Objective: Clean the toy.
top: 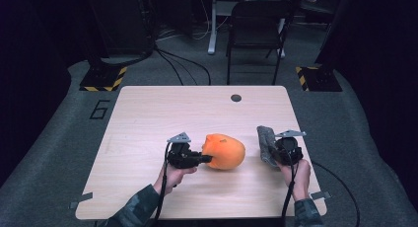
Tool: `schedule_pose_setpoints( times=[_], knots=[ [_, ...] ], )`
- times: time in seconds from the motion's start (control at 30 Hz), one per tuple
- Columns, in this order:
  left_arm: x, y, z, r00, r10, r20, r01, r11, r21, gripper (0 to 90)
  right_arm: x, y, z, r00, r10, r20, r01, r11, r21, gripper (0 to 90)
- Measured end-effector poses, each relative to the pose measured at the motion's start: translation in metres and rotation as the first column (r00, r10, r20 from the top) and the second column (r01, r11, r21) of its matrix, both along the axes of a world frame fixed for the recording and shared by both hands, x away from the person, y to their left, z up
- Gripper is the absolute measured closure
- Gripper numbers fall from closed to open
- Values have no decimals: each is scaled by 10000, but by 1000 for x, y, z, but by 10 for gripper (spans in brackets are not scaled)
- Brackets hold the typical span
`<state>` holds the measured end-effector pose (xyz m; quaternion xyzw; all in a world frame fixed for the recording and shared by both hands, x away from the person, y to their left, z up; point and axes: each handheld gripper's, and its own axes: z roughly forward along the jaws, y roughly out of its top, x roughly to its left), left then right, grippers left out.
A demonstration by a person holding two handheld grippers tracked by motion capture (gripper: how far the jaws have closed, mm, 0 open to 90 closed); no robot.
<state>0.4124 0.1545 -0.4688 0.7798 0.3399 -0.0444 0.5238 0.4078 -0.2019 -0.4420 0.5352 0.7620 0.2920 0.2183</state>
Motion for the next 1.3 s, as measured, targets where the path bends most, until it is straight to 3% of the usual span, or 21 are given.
schedule_pose_setpoints(
  times=[0.23, 0.37, 0.47, 0.57, 0.67, 0.77, 0.83, 1.0, 1.3],
  knots=[
    [9, -4, -20, 9980, 214, -587, -203, 9996, 205, 767, 0, 5, 4, 9998, 176, 119, -177, 9998, 60, 785],
    [10, -3, -20, 9977, 290, -608, -278, 9994, 215, 759, -5, 14, 17, 9974, 554, 455, -569, 9978, 327, 785],
    [10, -3, -21, 9978, 356, -567, -343, 9991, 240, 755, -11, 28, 32, 9908, 1075, 823, -1123, 9920, 571, 784],
    [10, -3, -21, 9981, 361, -495, -347, 9989, 300, 751, -20, 53, 50, 9763, 1817, 1177, -1912, 9787, 752, 782],
    [9, -3, -21, 9982, 413, -425, -400, 9987, 313, 748, -28, 85, 64, 9539, 2611, 1478, -2744, 9585, 774, 781],
    [8, -3, -21, 9993, 283, -236, -271, 9985, 477, 746, -29, 113, 66, 9334, 3267, 1488, -3392, 9383, 677, 780],
    [7, -5, -20, 9997, 247, -80, -242, 9980, 583, 746, -26, 127, 60, 9276, 3497, 1311, -3587, 9320, 517, 778],
    [6, -7, -24, 9996, 282, 30, -284, 9967, 762, 743, -16, 141, 36, 9347, 3452, 851, -3478, 9374, 165, 779],
    [4, -10, -24, 9998, 165, 142, -175, 9967, 787, 737, -16, 126, 32, 9422, 3247, 823, -3251, 9456, -96, 777]
  ],
)
